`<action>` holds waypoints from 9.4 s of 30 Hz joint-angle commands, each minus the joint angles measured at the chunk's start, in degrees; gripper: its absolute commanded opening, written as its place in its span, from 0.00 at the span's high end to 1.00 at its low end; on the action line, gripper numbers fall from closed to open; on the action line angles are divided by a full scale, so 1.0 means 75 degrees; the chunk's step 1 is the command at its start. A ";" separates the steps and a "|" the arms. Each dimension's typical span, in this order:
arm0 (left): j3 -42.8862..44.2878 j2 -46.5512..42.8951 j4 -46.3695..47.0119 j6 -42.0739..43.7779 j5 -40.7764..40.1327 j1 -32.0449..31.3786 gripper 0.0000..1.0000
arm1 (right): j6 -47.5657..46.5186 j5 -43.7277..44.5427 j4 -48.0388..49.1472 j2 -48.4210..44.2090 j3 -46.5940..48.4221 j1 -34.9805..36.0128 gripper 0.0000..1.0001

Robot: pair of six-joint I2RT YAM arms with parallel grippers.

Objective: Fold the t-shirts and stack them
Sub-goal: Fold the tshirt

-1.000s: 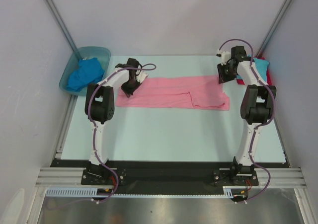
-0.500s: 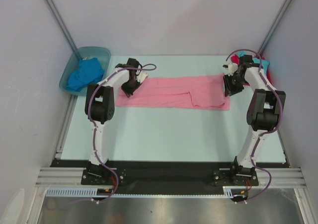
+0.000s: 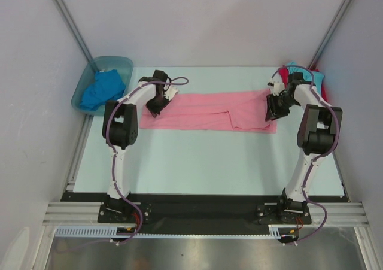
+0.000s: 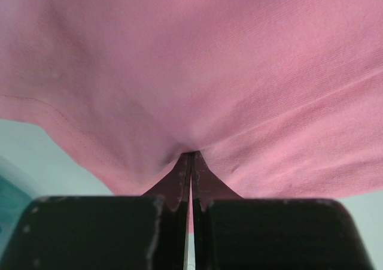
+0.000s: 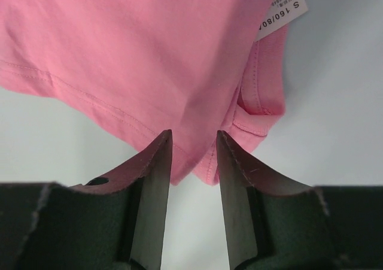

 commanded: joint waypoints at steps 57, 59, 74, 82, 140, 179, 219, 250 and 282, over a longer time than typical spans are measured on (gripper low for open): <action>0.0287 0.0079 0.0171 0.0128 0.0347 -0.0070 1.00 | 0.0080 -0.0237 -0.0510 -0.0516 -0.0317 -0.0001 0.68; 0.0287 0.0055 0.0182 0.0116 0.0358 -0.0070 1.00 | 0.0068 -0.0225 -0.0510 -0.0527 -0.0329 -0.0001 0.68; 0.0380 0.0044 0.0182 0.0140 0.0393 -0.0070 1.00 | 0.0009 0.0068 -0.0416 -0.0680 -0.0400 0.0046 0.81; 0.0498 0.0079 0.0171 0.0222 0.0300 -0.0070 1.00 | 0.0044 0.0384 -0.0393 -0.0738 -0.0318 0.0046 0.66; 0.0756 0.0278 0.0171 0.0116 0.0405 -0.0012 1.00 | -0.0577 -0.0565 -0.0791 -0.1617 -0.0388 0.0104 1.00; 0.0826 0.0290 0.0182 0.0093 0.0440 0.0000 1.00 | -0.0764 -0.1643 -0.0791 -0.2168 -0.0072 -0.0282 1.00; 0.0990 0.0395 0.0136 0.0105 0.0405 0.0000 1.00 | -0.1104 -0.0286 -0.0253 -0.2660 -0.0470 0.0266 0.48; 0.0732 0.0102 0.0182 0.0069 0.0358 0.0035 1.00 | -0.2663 0.1790 0.0732 -0.1360 -0.1196 0.3936 0.52; 0.0978 0.0242 0.0183 0.0151 0.0452 0.0035 1.00 | -0.2300 0.2236 0.1261 -0.0633 -0.0787 0.4124 1.00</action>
